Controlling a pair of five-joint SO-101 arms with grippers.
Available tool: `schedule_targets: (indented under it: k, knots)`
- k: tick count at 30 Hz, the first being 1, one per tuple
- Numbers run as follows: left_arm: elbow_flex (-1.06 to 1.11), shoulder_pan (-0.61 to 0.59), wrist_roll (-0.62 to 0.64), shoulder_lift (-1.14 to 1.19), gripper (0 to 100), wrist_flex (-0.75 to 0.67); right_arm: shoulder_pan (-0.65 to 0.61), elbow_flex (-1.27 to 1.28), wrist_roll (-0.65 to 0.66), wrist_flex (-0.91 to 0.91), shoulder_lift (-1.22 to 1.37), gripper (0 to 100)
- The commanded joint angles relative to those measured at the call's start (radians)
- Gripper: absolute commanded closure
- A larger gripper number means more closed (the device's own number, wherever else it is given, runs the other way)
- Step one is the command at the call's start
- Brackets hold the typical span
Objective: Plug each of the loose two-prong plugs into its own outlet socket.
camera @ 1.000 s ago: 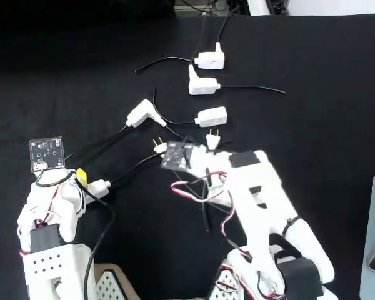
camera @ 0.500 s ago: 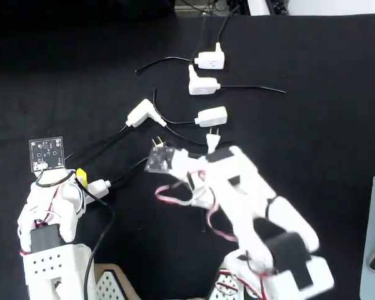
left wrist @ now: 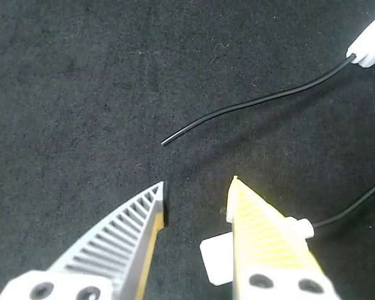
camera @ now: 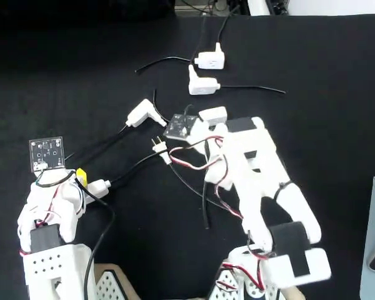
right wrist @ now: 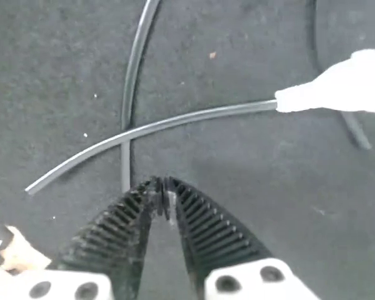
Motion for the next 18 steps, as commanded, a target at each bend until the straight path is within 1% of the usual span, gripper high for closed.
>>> schedule_targets:
  k: [1, 4, 7, 11, 14, 16, 18]
  knots:
    - [-0.007, 0.005, 0.005, -0.009, 83, 0.000, 0.008, 0.053, -0.012, -0.123, 0.093, 98.6]
    - [-0.007, 0.005, 0.005, -0.009, 83, 0.000, -0.034, 0.056, -0.012, -0.175, 0.183, 98.6]
    - [-0.007, 0.005, 0.005, -0.009, 83, -0.002, -0.110, 0.019, -0.025, -0.158, 0.219, 98.6]
    - [-0.007, 0.005, 0.005, -0.009, 83, -0.002, -0.224, -0.076, -0.170, -0.152, 0.225, 98.6]
    - [-0.007, 0.005, 0.005, -0.009, 83, -0.002, -0.295, -0.150, -0.233, -0.166, 0.228, 98.6]
    - [-0.007, 0.005, 0.005, -0.009, 83, -0.002, -0.319, -0.194, -0.296, -0.219, 0.228, 98.4]
    - [-0.007, 0.005, 0.005, -0.009, 83, -0.002, -0.325, -0.220, -0.377, -0.321, 0.228, 98.3]
